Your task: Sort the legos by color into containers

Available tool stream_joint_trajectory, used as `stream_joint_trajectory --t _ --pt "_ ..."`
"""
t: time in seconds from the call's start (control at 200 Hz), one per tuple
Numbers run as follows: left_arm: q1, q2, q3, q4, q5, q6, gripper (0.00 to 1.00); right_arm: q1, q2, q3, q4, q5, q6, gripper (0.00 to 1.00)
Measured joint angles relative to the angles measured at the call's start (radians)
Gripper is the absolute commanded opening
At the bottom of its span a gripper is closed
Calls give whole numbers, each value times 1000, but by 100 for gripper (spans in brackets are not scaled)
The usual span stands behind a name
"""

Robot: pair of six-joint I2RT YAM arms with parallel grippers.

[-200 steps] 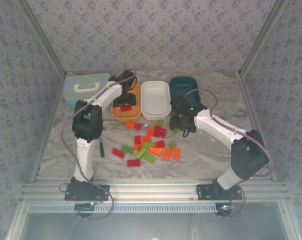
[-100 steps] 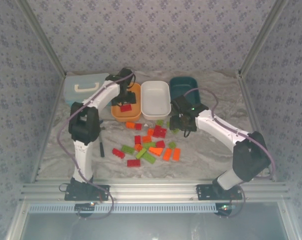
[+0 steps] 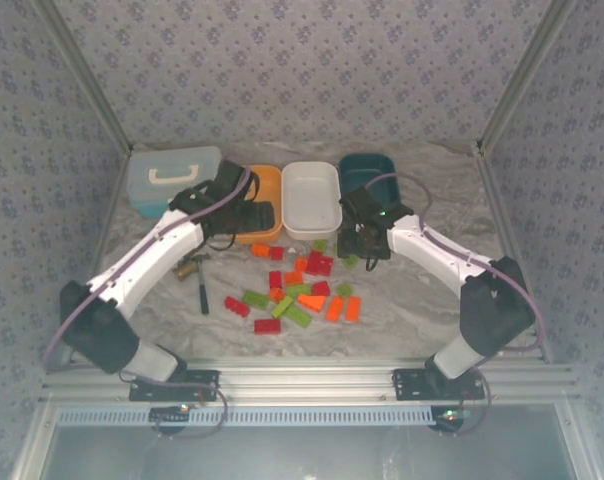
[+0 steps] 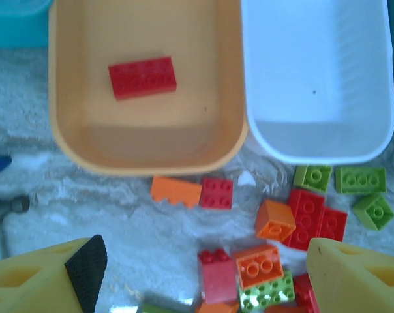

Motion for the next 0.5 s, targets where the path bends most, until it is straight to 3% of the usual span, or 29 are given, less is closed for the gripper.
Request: stream_joint_trajectory --t 0.215,0.5 --pt "3 -186 -172 13 -1 -60 85 1 19 -28 15 -38 -21 70" --pt "3 -243 -238 13 0 -93 85 1 180 13 -5 -49 -49 69"
